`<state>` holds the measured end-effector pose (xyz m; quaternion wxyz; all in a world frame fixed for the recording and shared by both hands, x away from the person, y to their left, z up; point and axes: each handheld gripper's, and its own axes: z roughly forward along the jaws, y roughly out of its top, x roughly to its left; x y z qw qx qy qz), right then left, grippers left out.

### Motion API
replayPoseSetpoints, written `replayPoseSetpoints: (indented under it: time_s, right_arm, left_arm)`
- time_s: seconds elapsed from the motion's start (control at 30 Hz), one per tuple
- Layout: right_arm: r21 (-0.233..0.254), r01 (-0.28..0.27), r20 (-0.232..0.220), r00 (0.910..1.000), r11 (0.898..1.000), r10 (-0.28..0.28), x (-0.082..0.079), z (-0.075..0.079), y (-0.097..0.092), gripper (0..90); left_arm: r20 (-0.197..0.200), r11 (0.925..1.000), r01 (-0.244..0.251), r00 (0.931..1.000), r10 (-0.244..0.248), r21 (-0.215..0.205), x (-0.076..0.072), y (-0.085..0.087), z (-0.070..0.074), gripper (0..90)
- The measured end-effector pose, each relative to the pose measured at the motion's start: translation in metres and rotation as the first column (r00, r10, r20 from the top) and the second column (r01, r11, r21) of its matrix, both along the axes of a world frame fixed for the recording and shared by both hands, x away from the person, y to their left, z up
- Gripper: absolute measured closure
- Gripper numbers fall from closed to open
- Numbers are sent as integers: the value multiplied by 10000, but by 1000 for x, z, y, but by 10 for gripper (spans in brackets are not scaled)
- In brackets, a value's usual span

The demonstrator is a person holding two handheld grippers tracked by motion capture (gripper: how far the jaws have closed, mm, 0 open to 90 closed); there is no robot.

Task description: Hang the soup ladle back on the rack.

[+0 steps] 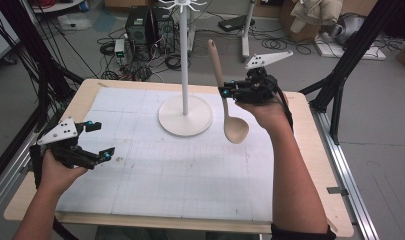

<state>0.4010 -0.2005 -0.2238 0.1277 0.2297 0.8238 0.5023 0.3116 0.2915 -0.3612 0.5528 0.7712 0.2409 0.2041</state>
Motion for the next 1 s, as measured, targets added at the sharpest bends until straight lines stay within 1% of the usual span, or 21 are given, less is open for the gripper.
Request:
replayPoseSetpoints:
  time_s: [0.1, 0.23, 0.33, 0.4, 0.47, 0.6, 0.67, 0.73, 0.83, 1.0]
  right_arm:
    - [-144, 30, 21, 10000, 9999, -30, 5, 11, 2, 773]
    - [-208, 100, 55, 9999, 9997, -99, 14, 25, 5, 773]
    - [-322, 154, 78, 9999, 9994, -152, 23, 35, 9, 772]
    - [-133, 246, 75, 9997, 9996, -245, 27, 40, 11, 773]
    - [-64, 324, 105, 9994, 9995, -324, 33, 43, 11, 773]
    - [-211, 436, 25, 9990, 9988, -435, 42, 51, 14, 773]
    - [-271, 466, -4, 9989, 9985, -467, 46, 55, 18, 772]
    - [-390, 372, 29, 9993, 9985, -371, 49, 58, 23, 773]
    - [-646, 380, -35, 9993, 9972, -383, 56, 59, 30, 773]
    - [-640, 420, -264, 9987, 9971, -438, 64, 56, 35, 773]
  left_arm:
    - [-13, 10000, 2, 10000, -2, -18, 0, 1, 0, 17]
    - [-15, 9999, 20, 10000, -20, -111, 0, 2, 1, 17]
    - [1, 10000, 6, 10000, -6, -43, 0, 2, 0, 17]
    - [14, 10000, -4, 10000, 4, -40, 0, 2, 0, 17]
    - [-1, 10000, 2, 10000, -2, -26, 1, 3, -1, 17]
    - [0, 9998, 14, 10000, -14, -183, 2, 6, 0, 17]
    - [5, 9998, 31, 10000, -31, -189, 4, 8, -1, 17]
    - [-25, 9998, 31, 10000, -31, -193, 5, 9, -2, 17]
    - [-22, 9998, 21, 10000, -22, -206, 5, 9, -2, 17]
    - [-58, 9999, -66, 10000, 66, -147, 5, 13, -2, 17]
